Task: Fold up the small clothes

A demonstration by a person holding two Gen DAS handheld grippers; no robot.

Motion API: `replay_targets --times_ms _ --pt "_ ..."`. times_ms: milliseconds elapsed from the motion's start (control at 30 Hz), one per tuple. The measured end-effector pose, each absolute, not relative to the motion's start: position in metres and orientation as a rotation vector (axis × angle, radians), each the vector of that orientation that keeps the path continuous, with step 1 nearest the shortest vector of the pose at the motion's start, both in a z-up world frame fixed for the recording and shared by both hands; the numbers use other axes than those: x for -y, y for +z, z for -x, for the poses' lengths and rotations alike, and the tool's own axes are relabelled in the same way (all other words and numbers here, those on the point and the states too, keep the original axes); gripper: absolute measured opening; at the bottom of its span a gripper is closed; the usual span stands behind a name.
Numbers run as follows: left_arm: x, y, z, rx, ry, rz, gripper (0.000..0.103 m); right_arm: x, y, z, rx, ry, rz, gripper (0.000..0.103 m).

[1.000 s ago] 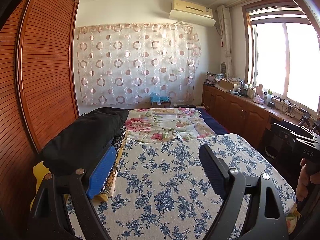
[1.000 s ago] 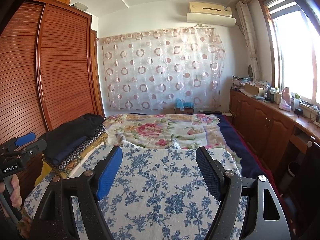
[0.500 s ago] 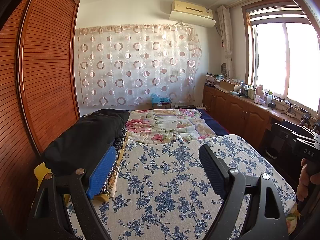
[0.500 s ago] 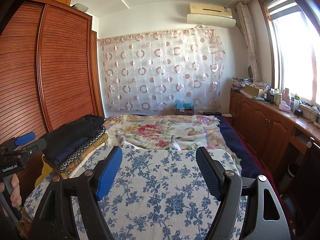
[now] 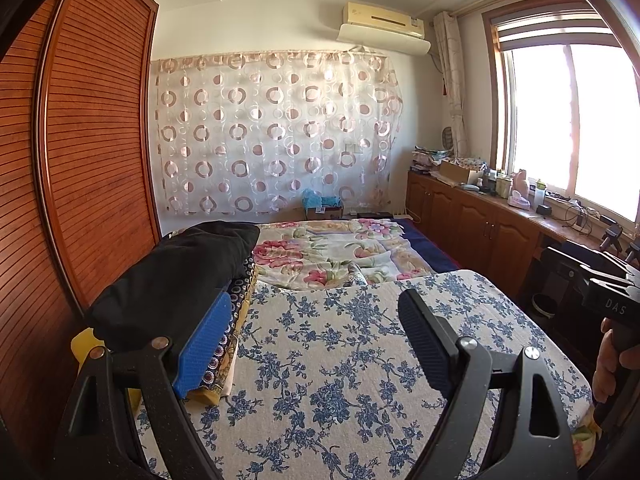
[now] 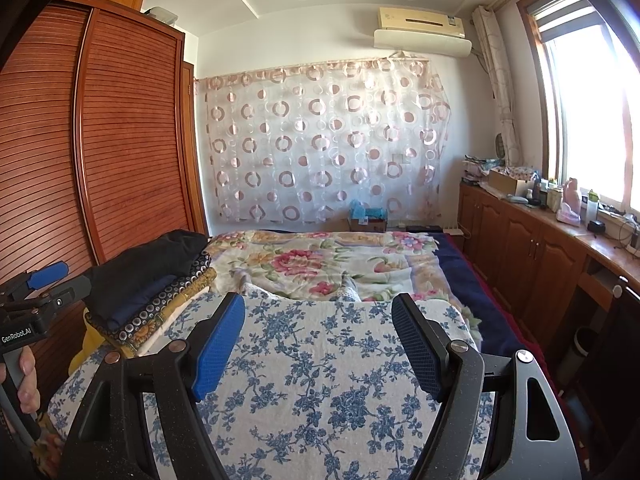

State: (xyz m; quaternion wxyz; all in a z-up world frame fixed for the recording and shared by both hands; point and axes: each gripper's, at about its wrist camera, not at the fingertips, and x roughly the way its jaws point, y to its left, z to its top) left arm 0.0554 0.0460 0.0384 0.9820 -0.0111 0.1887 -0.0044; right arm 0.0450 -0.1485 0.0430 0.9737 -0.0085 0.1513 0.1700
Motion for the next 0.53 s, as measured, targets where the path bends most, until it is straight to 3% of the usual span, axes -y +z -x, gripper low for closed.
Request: replay_targets --times_ms 533 --pt "-0.0461 0.039 -0.056 -0.377 -0.008 0.025 0.086 0.1515 0.0409 -0.0474 -0.303 0.347 0.017 0.078"
